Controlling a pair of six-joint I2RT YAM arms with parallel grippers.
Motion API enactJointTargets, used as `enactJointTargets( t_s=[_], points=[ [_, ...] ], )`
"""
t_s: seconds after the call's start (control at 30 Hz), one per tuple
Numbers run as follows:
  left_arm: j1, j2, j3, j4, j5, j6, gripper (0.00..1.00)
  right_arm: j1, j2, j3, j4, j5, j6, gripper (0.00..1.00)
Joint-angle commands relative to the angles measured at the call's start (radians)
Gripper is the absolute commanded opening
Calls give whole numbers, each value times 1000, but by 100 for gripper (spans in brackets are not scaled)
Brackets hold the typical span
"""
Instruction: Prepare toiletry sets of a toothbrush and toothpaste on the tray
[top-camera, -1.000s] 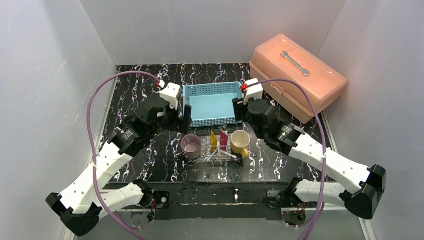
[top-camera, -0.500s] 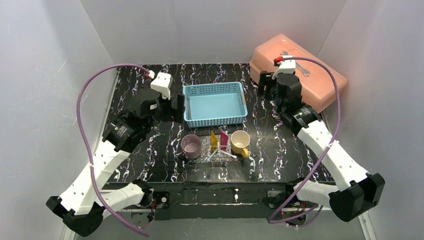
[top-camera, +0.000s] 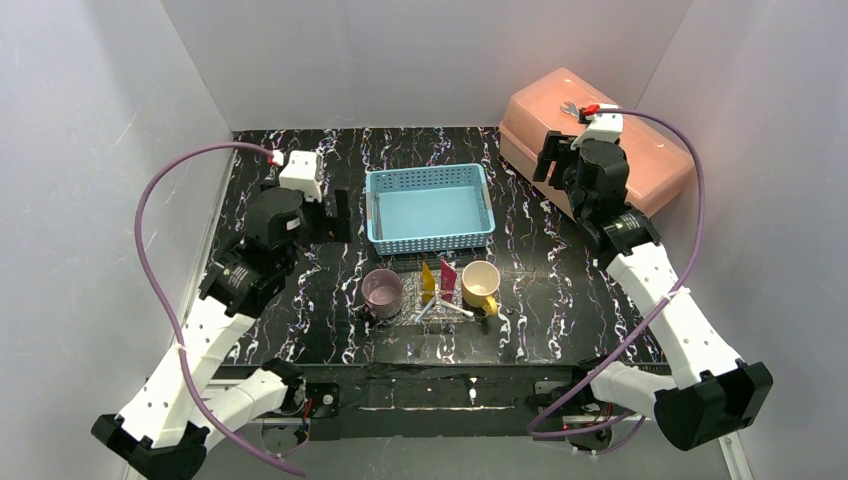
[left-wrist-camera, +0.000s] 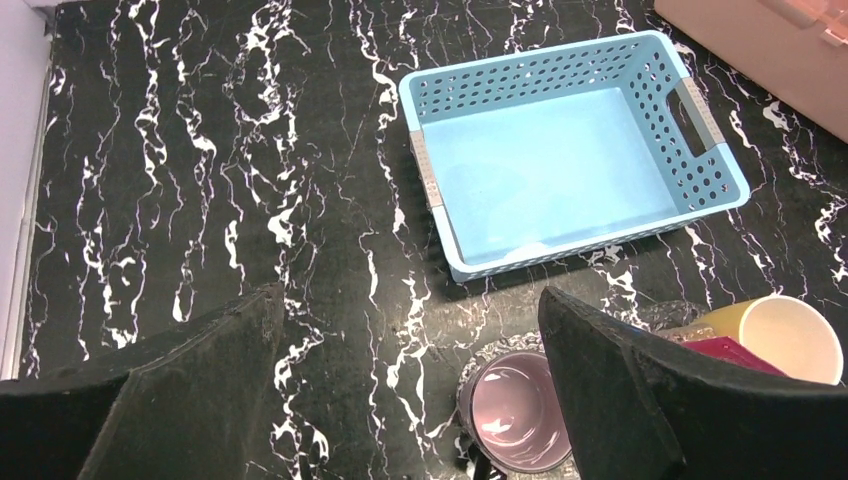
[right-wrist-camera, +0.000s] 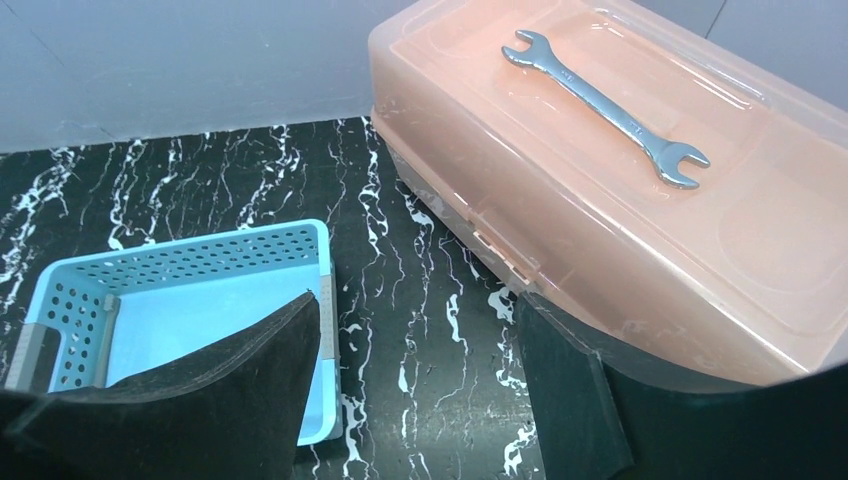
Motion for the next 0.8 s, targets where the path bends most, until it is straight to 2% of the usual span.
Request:
enactJointTargets(
  t_s=[0.0, 0.4, 0.77],
  points=[
    [5, -73, -42, 83, -51, -49, 98, -2, -45, -6, 60, -17, 6, 80],
    [5, -155, -108, 150, 37, -6, 98, -2, -41, 7, 57, -47, 8, 81],
    [7, -173, -126, 167, -13, -21, 98, -2, -38, 3, 62, -52, 8, 83]
  ],
)
